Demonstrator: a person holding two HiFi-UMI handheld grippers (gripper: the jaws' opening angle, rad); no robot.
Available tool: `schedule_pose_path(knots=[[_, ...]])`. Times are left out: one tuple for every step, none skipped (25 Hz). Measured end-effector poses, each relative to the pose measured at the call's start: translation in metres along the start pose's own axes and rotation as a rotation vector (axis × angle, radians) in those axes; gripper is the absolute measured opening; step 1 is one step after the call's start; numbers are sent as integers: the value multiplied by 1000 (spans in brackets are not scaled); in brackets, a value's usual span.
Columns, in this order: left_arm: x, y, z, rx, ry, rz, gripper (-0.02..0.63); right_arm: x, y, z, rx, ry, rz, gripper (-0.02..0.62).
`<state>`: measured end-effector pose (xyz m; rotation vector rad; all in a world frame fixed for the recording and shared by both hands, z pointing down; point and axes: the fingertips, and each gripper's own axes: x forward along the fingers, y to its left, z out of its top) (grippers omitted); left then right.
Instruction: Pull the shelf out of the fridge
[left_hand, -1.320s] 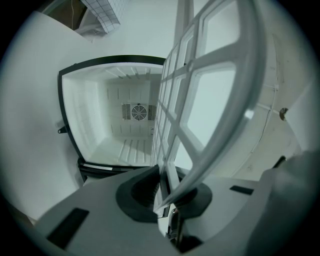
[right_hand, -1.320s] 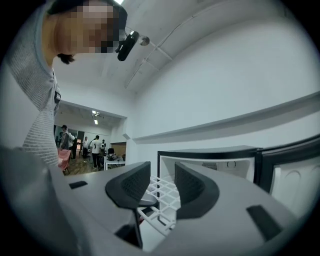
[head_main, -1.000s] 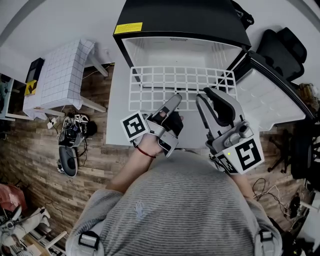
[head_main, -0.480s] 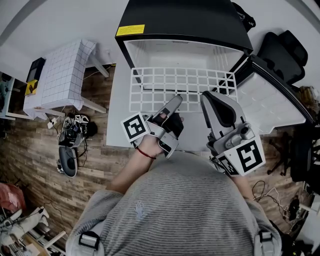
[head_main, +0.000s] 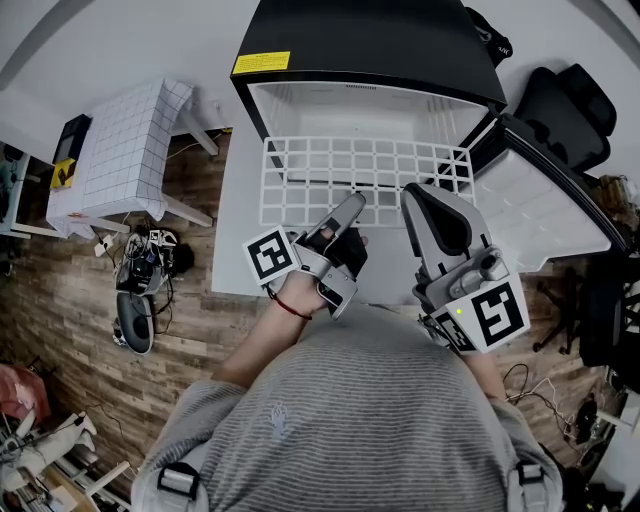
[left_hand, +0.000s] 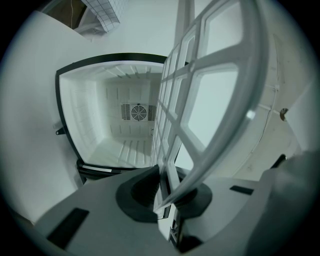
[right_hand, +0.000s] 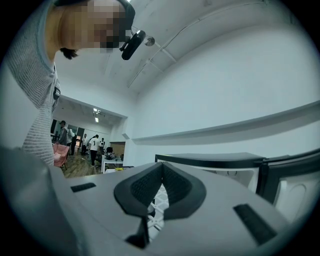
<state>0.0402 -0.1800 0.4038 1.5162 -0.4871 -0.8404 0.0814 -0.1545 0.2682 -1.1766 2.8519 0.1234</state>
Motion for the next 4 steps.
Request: schedule_pose_path(knots=[[0,1,0,-1,0,1,35,0,0,0,0,1,0,14],[0,1,0,-1,0,3,37,1,-1,0,0,2,1,14],[0,2,0,-2,0,4,35,1,-1,-1,0,3,1,14],[1,2,0,-2,0,6,35,1,-1,-1,-1,4,1,14]])
